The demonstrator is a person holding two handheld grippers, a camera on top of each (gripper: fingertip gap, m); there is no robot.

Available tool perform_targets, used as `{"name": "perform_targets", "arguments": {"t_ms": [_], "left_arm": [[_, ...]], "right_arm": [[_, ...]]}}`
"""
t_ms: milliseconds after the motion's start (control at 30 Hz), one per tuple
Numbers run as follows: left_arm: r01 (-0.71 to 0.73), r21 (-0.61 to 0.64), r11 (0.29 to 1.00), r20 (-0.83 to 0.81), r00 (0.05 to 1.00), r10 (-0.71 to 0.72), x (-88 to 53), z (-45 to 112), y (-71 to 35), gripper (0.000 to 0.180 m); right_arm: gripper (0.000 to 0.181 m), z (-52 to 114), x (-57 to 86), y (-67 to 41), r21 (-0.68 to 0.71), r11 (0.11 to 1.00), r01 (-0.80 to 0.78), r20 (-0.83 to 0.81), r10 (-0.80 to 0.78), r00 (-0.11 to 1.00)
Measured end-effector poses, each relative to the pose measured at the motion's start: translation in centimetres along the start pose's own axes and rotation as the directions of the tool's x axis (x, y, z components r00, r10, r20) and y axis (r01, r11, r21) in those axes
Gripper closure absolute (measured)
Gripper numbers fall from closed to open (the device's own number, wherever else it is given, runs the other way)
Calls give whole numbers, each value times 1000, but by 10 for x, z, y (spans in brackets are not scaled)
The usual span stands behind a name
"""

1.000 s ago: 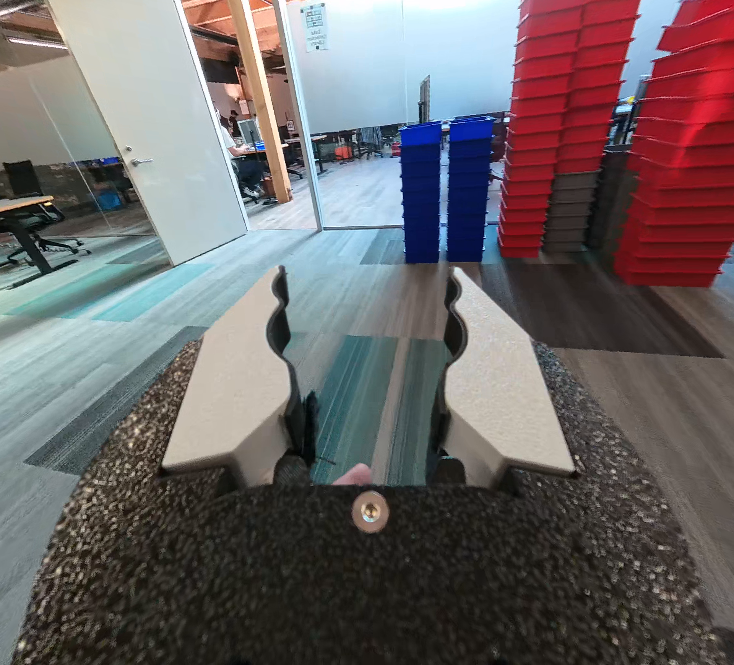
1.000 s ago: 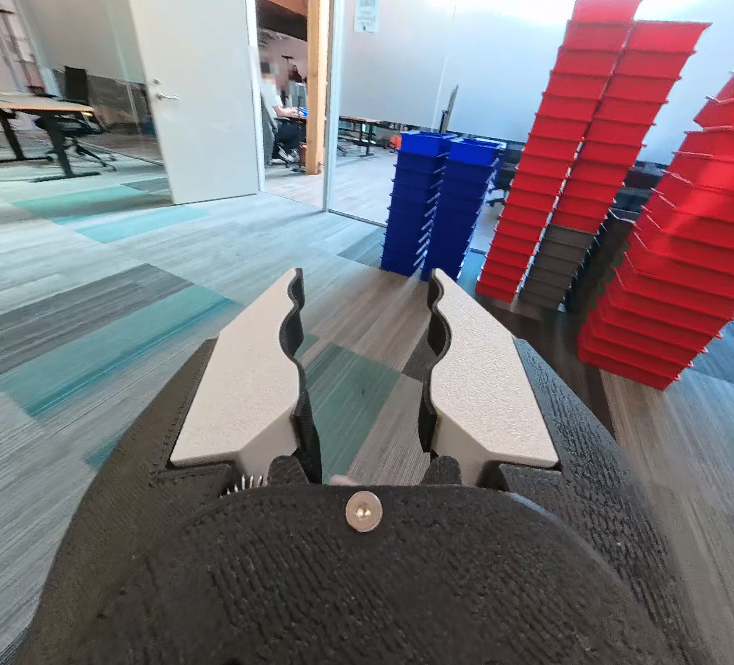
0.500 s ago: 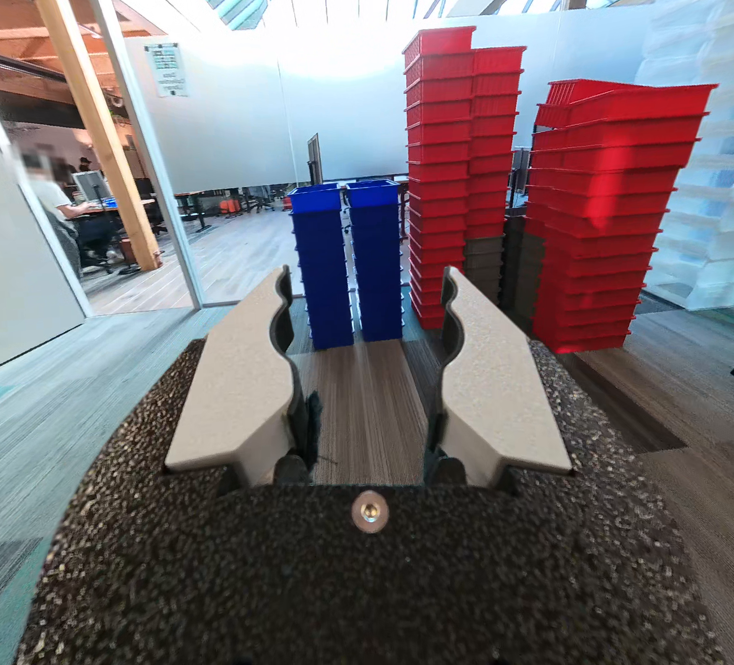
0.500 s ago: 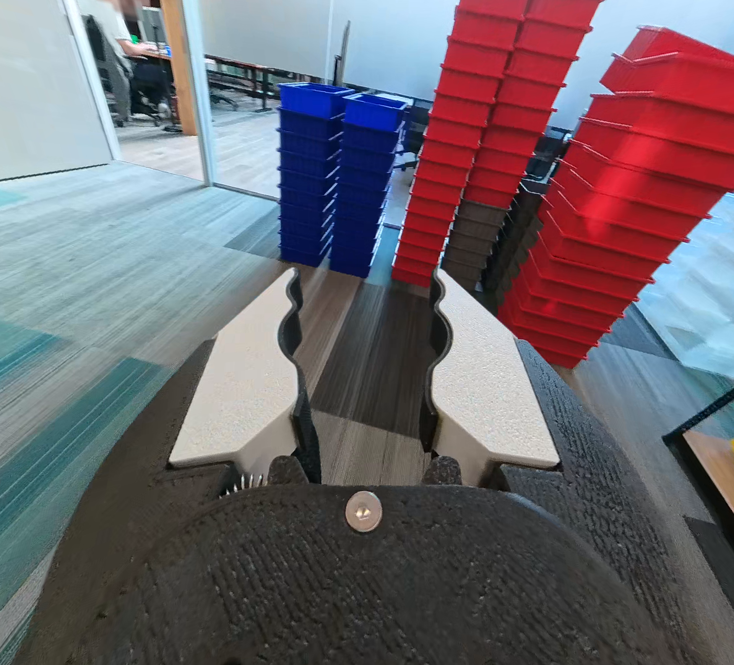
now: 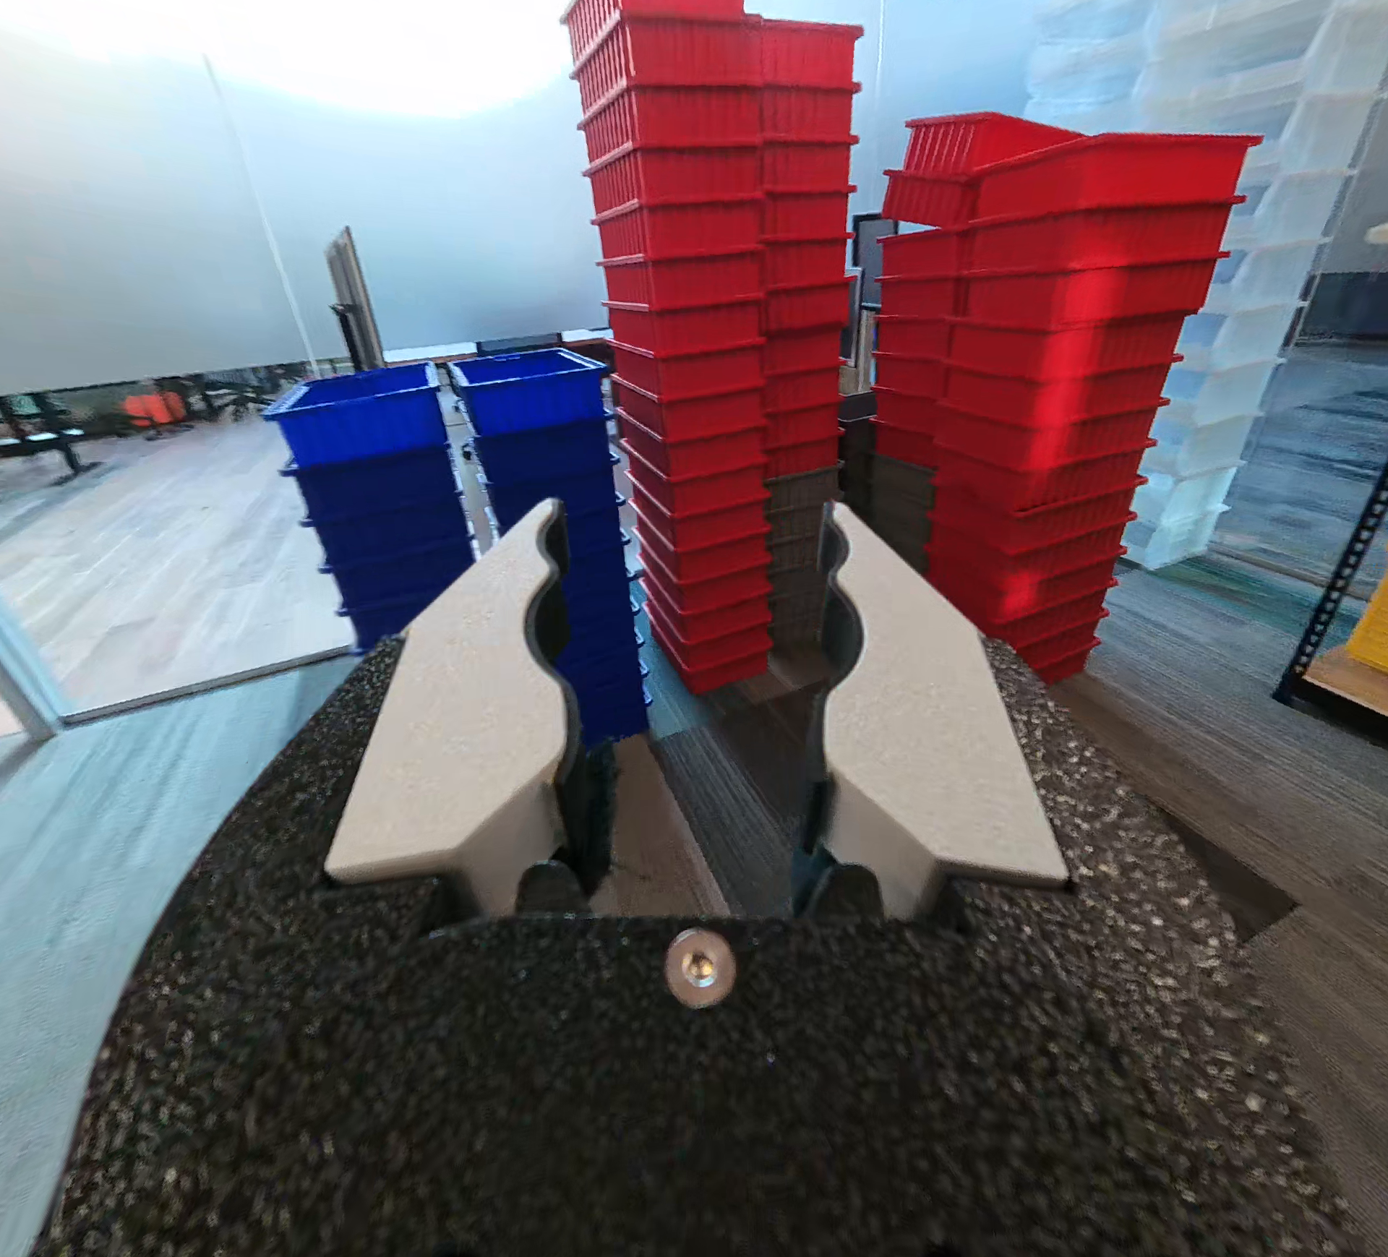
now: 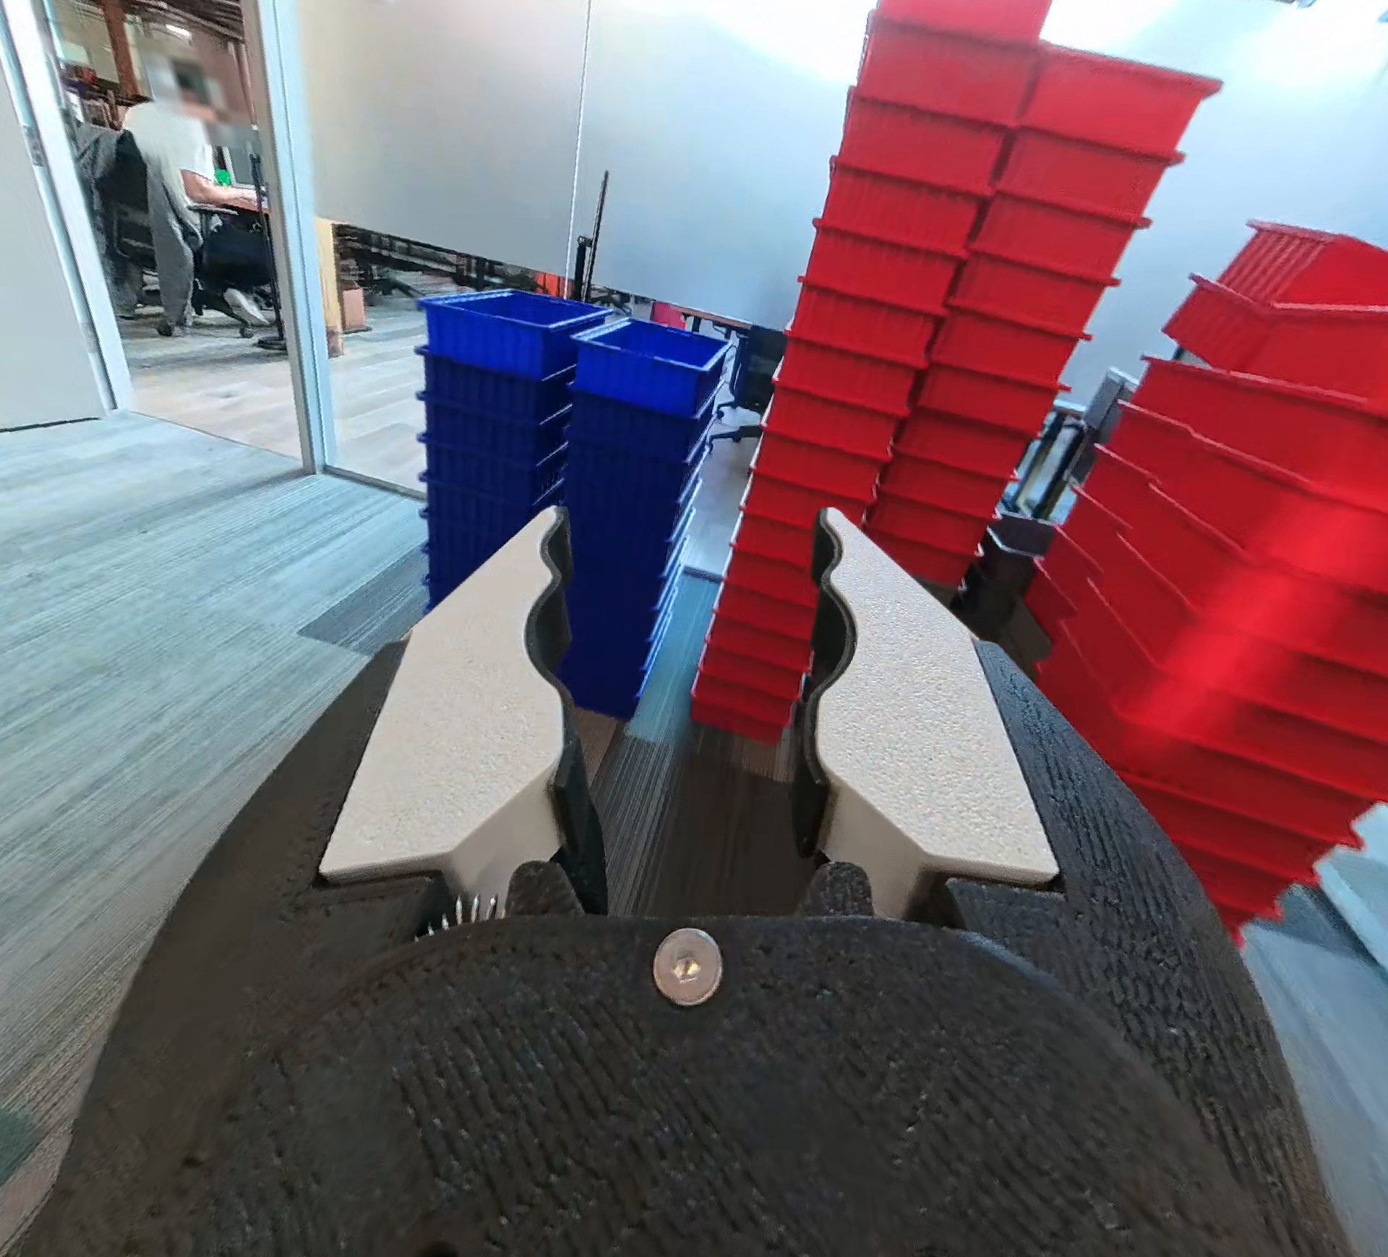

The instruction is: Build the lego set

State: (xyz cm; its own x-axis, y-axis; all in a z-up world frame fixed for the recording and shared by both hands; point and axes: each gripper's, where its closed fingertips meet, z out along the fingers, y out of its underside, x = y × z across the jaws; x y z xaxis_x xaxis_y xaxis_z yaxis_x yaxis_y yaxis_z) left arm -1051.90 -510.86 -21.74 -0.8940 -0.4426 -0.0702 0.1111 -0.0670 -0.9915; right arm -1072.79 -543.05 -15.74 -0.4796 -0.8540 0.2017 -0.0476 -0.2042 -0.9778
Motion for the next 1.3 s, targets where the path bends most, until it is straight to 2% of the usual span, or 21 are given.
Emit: {"name": "perform_targets", "arguments": {"t_ms": [167,233,367,533,767,867,967,1067,1200,1300], "left_arm": [[-35,29,999,-149,988,39,-34,164,33,120],[24,19,1000,-231,973,-19,-36,239,35,119],[91,-7,996,-470,878,-84,0,387,27,118],[99,52,994,-706,707,-34,81,542,19,120],[146,120,982,-804,594,10,176,741,27,125],[154,96,983,-848,530,0,212,821,17,123],[187,137,973,-873,488,29,243,891,-6,123],[203,147,968,-901,432,46,275,948,-18,123],[220,186,958,-929,357,99,313,1016,-16,125],[251,208,945,-952,274,137,341,1071,-17,125]], "right_arm": [[117,128,44,20,21,1000,21,-85,-19,996],[117,174,68,26,-26,1000,-12,-96,10,995],[117,227,136,24,-84,995,60,-182,-75,980],[118,268,238,39,-156,984,87,-274,-128,953],[120,405,436,5,-227,929,292,-268,-348,898],[119,500,521,-18,-296,905,306,-175,-366,914],[118,594,599,-48,-336,880,337,-115,-393,912],[103,685,674,-72,-396,866,304,-88,-366,927],[80,783,781,-59,-638,758,134,-115,-266,957],[77,834,844,-24,-795,606,33,-120,-210,970]]}}
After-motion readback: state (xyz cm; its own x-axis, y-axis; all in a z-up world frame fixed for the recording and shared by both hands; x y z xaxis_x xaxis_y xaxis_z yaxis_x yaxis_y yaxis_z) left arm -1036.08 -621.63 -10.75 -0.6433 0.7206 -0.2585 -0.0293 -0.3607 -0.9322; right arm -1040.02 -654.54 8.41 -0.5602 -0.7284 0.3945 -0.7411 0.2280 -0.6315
